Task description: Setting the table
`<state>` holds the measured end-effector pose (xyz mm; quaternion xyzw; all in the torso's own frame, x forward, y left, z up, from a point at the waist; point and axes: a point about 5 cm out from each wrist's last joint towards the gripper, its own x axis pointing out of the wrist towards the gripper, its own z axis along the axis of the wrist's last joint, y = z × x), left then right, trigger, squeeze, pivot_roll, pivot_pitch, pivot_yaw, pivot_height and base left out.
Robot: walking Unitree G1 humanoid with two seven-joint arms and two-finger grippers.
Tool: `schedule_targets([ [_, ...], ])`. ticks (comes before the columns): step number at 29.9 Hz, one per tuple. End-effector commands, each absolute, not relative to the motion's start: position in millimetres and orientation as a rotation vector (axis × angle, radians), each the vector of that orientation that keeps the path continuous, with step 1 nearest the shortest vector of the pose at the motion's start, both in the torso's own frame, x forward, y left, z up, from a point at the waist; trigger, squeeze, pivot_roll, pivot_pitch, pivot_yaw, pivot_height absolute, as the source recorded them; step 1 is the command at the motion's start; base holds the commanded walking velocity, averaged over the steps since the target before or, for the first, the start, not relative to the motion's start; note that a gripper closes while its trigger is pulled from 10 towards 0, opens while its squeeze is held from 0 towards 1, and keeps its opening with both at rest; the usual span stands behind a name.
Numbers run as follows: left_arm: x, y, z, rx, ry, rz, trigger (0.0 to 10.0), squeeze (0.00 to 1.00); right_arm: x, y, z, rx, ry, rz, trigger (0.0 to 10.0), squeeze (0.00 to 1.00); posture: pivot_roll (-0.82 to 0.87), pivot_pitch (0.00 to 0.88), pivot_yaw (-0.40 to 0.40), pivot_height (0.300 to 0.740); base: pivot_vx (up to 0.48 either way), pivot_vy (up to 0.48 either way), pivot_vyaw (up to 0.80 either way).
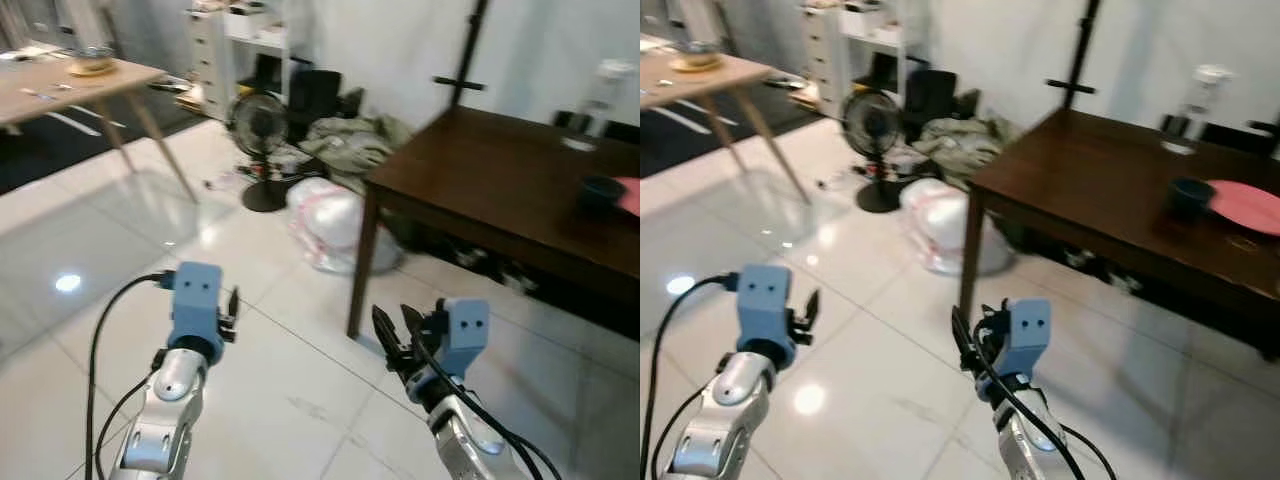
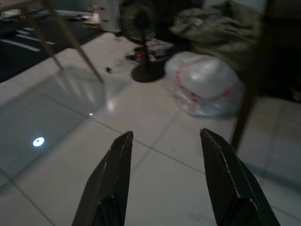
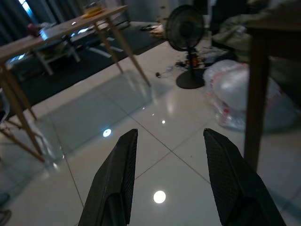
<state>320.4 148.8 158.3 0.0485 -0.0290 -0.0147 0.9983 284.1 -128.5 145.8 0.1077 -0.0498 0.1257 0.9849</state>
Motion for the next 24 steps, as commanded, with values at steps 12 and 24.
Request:
schedule_targets([
  [12, 320.0, 154.0, 153.8, 0.101, -0.045, -0.001, 10.0, 0.00, 282.3, -127.2, 145.3, 0.220, -0.101, 0.252, 10.0, 0.00, 0.06, 0.047, 0.059, 0.740, 0.480, 0.000, 0.79],
  [24, 320.7, 153.9, 154.5, 0.093, -0.047, 0.003, 10.0, 0.00, 284.2, -130.0, 145.5, 0.238, -0.100, 0.213, 10.0, 0.00, 0.06, 0.052, 0.057, 0.740, 0.480, 0.000, 0.30],
])
